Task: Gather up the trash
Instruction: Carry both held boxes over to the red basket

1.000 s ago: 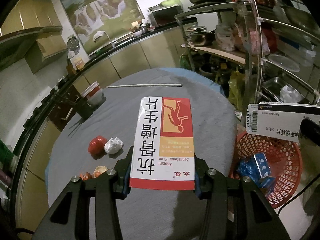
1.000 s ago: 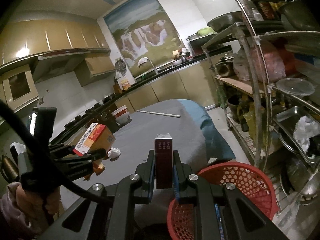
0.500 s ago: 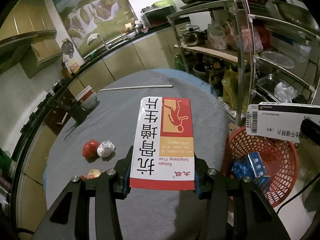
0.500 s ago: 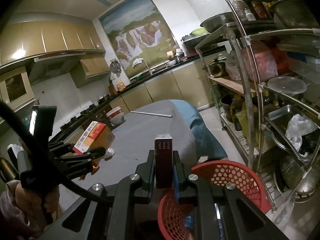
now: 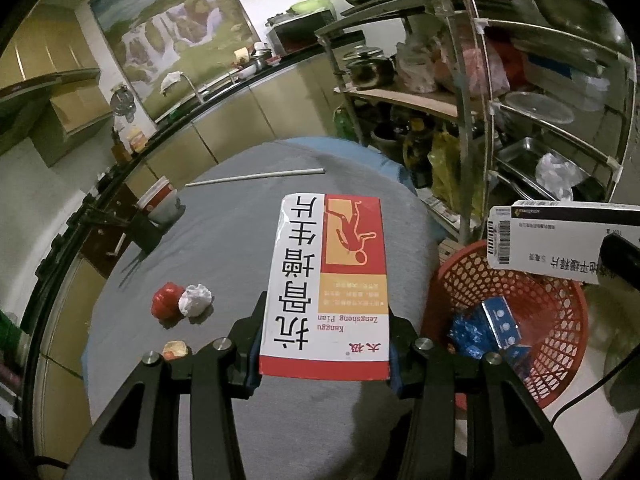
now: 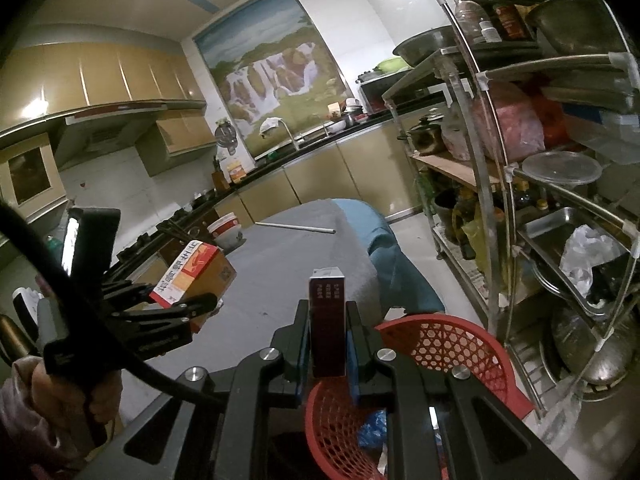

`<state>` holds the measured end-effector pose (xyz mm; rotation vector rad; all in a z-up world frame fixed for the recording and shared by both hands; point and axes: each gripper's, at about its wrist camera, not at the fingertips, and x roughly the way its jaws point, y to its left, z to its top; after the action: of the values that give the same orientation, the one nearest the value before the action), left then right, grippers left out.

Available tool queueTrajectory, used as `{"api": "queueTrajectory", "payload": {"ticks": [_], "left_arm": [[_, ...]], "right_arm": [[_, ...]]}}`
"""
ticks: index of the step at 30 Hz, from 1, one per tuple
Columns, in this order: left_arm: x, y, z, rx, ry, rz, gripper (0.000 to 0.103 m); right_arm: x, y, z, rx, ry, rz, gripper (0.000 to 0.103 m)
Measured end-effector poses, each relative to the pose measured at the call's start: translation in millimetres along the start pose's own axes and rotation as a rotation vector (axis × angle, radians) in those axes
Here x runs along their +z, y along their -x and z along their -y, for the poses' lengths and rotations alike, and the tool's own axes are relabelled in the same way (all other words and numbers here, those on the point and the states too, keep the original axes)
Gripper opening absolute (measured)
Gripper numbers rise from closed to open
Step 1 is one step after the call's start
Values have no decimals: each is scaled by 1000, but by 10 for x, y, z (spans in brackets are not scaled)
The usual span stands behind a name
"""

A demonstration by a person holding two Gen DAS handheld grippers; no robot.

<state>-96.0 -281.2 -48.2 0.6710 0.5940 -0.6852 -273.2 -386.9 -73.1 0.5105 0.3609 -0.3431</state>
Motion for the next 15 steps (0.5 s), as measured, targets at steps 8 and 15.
{"api": "queueTrajectory", "payload": {"ticks": [8,15], "left_arm": [[16,-22,137,-22,-22,-7,49],[4,-61,277,-87,-32,-22,49]], "right_arm": [[-52,75,123,-24,-17,-4,17],[-112,130,251,-58,-40,-17,17]]}}
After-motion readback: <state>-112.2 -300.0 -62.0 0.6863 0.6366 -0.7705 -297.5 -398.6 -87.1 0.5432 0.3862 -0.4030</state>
